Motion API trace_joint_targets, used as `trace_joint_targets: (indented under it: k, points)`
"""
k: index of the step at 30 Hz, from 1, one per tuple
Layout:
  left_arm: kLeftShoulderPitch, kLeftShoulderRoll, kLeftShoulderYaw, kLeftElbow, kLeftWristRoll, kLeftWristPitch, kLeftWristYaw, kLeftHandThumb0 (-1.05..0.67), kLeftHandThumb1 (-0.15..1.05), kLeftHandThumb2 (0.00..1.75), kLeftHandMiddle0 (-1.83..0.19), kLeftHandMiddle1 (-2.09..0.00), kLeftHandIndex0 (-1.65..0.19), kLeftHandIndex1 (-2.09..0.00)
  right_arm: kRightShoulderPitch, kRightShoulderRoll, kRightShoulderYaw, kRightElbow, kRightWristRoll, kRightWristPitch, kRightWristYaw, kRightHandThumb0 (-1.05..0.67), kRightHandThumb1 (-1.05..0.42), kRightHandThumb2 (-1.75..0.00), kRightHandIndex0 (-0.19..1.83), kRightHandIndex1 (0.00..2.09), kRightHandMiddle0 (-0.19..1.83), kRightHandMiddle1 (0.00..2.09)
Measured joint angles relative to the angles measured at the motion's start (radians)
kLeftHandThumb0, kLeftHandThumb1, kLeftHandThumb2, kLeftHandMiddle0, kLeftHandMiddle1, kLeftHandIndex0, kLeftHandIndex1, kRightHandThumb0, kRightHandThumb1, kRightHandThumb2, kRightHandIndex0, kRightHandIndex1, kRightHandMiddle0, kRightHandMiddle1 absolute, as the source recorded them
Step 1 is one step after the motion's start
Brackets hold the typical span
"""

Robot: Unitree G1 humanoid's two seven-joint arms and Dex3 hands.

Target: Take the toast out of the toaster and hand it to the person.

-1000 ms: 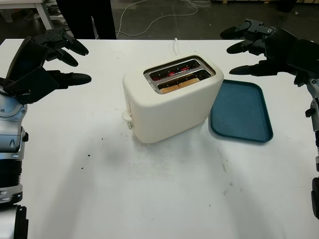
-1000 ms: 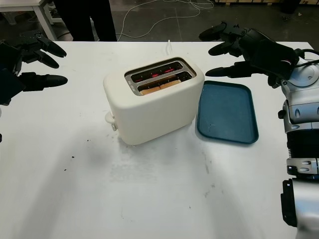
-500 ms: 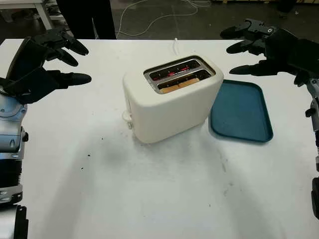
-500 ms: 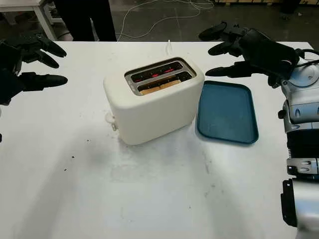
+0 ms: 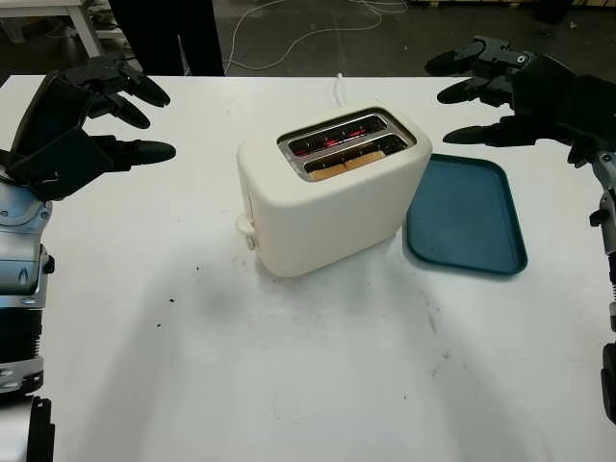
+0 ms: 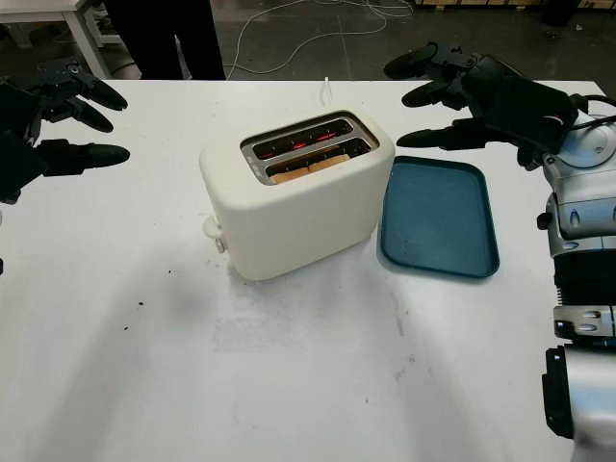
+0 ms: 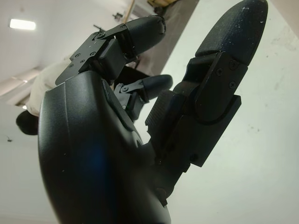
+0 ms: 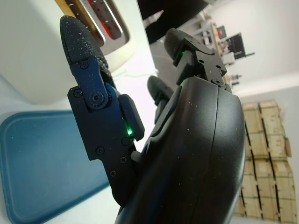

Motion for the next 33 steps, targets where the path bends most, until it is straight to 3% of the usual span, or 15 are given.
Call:
trace_joint_targets:
  k: [33]
  points:
    - [0.000,0.000,0.000,0.005,0.000,-0.012,0.000,-1.05,0.74,0.00,-0.47,-1.27,-0.50,-1.11,0.000,0.000,0.000,0.002,0.000,-0.002,0.006,-0.74,-0.78,0.00,0.00,0.80,0.03,0.69]
